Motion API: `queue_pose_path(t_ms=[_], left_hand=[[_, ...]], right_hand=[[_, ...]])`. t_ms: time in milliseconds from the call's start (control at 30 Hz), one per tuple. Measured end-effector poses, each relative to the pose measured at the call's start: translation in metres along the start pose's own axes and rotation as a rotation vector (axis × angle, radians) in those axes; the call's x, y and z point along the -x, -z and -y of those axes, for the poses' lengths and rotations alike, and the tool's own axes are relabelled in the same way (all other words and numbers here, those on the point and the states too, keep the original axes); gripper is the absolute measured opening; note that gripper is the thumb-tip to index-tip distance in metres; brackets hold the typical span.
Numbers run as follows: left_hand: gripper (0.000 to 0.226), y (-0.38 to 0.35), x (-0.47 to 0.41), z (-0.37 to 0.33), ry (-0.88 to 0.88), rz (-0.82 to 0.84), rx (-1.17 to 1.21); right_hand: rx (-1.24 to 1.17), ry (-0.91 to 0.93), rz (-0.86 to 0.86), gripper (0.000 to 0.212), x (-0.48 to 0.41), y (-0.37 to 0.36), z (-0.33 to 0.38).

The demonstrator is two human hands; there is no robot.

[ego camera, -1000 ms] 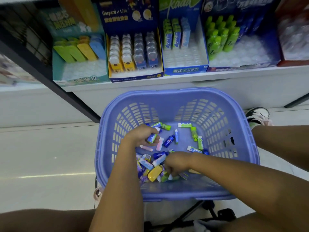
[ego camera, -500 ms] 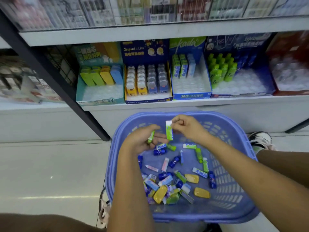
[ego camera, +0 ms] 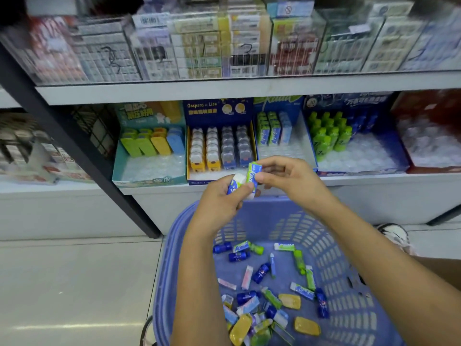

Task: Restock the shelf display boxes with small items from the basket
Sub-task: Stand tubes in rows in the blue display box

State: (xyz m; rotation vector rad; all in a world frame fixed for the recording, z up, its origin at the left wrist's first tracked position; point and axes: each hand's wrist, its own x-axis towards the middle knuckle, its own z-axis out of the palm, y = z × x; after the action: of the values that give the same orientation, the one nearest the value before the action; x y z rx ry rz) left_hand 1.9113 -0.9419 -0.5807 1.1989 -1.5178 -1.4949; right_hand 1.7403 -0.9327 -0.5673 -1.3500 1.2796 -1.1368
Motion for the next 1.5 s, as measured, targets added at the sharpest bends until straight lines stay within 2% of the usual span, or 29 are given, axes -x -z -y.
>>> queue_pose_path(t_ms=[100, 200, 300, 533, 633, 833, 933, 1067, 1500], left_hand=[[0.018, -0.014, -0.006, -0.002, 0.009, -0.12, 0.099], [0.03, -0.025, -0.01, -0.002, 0.097, -0.249, 0.227], [0.043, -0.031, -0.013, -0.002, 0.186, -0.245, 0.272], [0.039, -0.039, -0.025, -0.002, 0.241, -0.214, 0.456], [0.033, -0.039, -0.028, 0.001, 0.217, -0.214, 0.432], [0.022, -0.039, -0.024, 0.003, 0.164, -0.181, 0.345], [0.017, -0.037, -0.02, 0.001, 0.121, -0.127, 0.319], [0.017, -0.035, -0.018, -0.001, 0.097, -0.109, 0.307], [0.011, -0.027, -0.022, 0.003, 0.121, -0.189, 0.381]], right_hand=[[-0.035, 0.031, -0.097, 0.025, -0.015, 0.016, 0.006], [0.16, 0.122, -0.315, 0.024, -0.04, 0.037, 0.007], [0.338, 0.2, -0.393, 0.017, -0.068, 0.049, 0.003], [0.67, 0.227, -0.245, 0.018, -0.091, 0.043, -0.011], [0.679, 0.236, -0.24, 0.019, -0.091, 0.044, -0.011], [0.864, 0.315, -0.225, 0.026, -0.093, 0.04, -0.011], [0.911, 0.331, -0.253, 0.029, -0.089, 0.043, -0.011], [0.993, 0.351, -0.21, 0.026, -0.098, 0.041, -0.002], [1.031, 0.293, -0.213, 0.019, -0.104, 0.053, -0.001]])
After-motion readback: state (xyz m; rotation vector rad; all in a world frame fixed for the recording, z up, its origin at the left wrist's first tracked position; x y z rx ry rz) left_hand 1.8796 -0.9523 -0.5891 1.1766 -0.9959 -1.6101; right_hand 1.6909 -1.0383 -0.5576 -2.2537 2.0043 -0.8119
